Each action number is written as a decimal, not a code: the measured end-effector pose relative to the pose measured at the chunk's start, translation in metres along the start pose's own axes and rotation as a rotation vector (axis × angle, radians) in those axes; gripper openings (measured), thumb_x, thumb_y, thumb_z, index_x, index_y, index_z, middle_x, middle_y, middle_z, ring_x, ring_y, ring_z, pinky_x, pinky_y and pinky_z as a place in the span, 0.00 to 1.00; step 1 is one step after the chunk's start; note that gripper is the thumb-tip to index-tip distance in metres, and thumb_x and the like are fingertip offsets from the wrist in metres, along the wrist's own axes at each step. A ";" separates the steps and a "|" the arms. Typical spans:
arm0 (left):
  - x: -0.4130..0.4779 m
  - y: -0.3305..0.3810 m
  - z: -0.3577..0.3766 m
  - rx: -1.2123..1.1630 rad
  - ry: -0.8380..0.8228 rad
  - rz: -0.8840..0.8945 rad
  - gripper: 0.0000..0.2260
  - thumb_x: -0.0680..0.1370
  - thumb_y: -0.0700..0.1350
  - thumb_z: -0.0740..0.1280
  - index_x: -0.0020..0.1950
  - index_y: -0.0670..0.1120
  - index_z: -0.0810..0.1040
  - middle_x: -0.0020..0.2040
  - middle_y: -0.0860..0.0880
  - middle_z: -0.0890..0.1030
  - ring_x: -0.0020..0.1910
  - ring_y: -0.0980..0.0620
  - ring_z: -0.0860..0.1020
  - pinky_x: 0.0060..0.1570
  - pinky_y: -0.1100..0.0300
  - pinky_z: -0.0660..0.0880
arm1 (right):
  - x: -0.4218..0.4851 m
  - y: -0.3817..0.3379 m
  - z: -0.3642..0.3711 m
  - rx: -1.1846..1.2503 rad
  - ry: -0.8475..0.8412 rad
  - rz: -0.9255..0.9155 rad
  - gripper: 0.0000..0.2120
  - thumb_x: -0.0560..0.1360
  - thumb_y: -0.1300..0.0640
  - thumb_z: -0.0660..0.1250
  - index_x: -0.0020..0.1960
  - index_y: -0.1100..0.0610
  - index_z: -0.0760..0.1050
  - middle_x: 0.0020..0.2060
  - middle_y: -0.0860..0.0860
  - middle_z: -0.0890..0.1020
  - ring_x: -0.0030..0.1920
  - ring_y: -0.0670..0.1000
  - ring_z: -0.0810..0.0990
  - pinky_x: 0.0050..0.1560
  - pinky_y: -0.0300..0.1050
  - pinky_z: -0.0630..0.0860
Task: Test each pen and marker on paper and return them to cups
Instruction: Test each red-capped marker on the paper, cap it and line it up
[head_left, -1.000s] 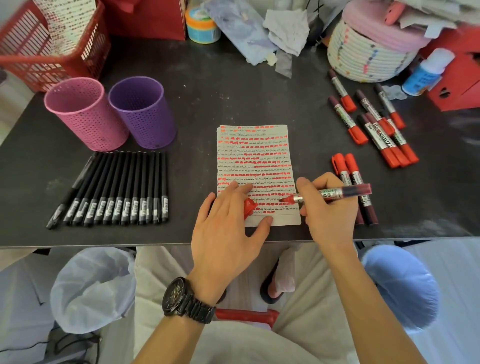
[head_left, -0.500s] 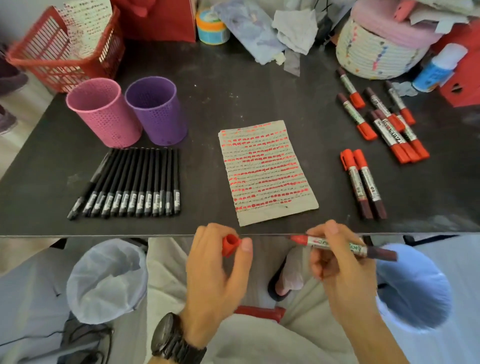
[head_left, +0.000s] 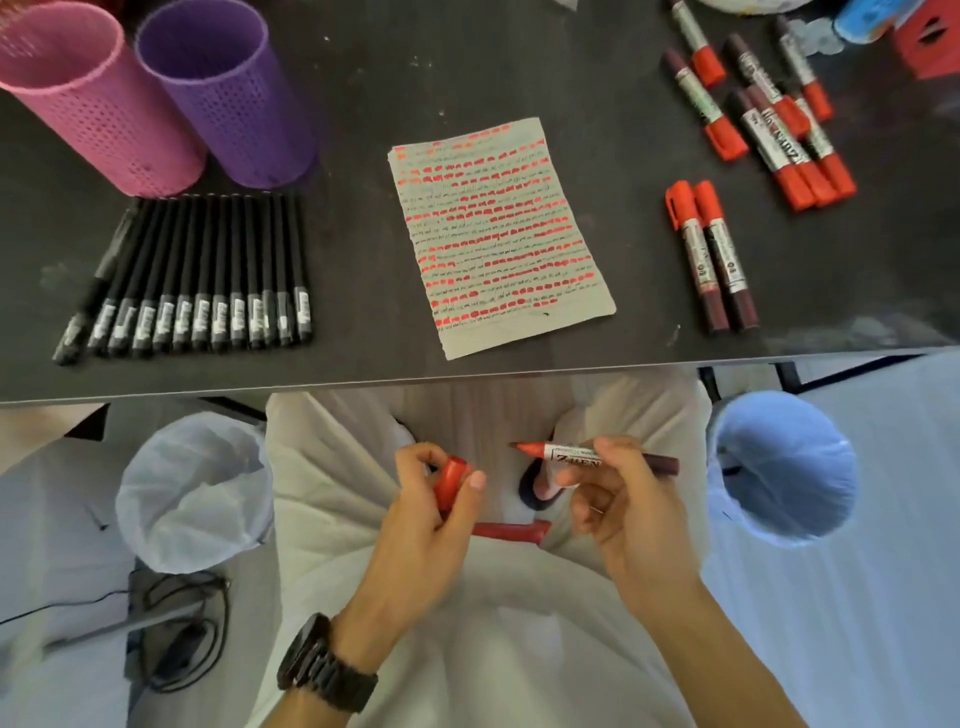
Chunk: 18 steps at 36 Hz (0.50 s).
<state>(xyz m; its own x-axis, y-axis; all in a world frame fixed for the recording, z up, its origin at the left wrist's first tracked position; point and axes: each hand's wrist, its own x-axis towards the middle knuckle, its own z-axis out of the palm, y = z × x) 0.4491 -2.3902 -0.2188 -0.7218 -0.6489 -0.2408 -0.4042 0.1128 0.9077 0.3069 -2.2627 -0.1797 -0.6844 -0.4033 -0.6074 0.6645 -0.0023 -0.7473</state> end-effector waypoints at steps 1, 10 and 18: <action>0.000 -0.001 -0.002 0.013 -0.019 0.002 0.12 0.76 0.66 0.61 0.54 0.63 0.64 0.39 0.51 0.78 0.34 0.52 0.76 0.37 0.51 0.76 | 0.001 0.000 0.001 -0.031 0.008 -0.008 0.10 0.81 0.56 0.65 0.41 0.56 0.76 0.34 0.61 0.83 0.24 0.50 0.74 0.24 0.39 0.71; 0.001 0.006 -0.008 0.120 -0.023 0.079 0.10 0.78 0.63 0.61 0.58 0.69 0.73 0.50 0.61 0.80 0.46 0.53 0.79 0.43 0.62 0.76 | 0.004 0.001 0.012 -0.139 0.031 -0.094 0.16 0.81 0.53 0.67 0.34 0.52 0.79 0.31 0.59 0.83 0.26 0.49 0.76 0.26 0.38 0.72; 0.004 0.002 -0.007 0.123 -0.029 0.103 0.13 0.79 0.63 0.61 0.63 0.68 0.75 0.52 0.60 0.80 0.47 0.51 0.79 0.45 0.60 0.76 | 0.003 0.005 0.011 -0.186 0.028 -0.088 0.12 0.81 0.55 0.67 0.42 0.61 0.76 0.30 0.60 0.81 0.25 0.51 0.75 0.25 0.38 0.71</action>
<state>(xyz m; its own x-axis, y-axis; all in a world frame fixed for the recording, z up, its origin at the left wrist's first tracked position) 0.4492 -2.3980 -0.2151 -0.7779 -0.6076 -0.1602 -0.3922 0.2703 0.8793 0.3115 -2.2741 -0.1819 -0.7470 -0.3836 -0.5430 0.5368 0.1337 -0.8330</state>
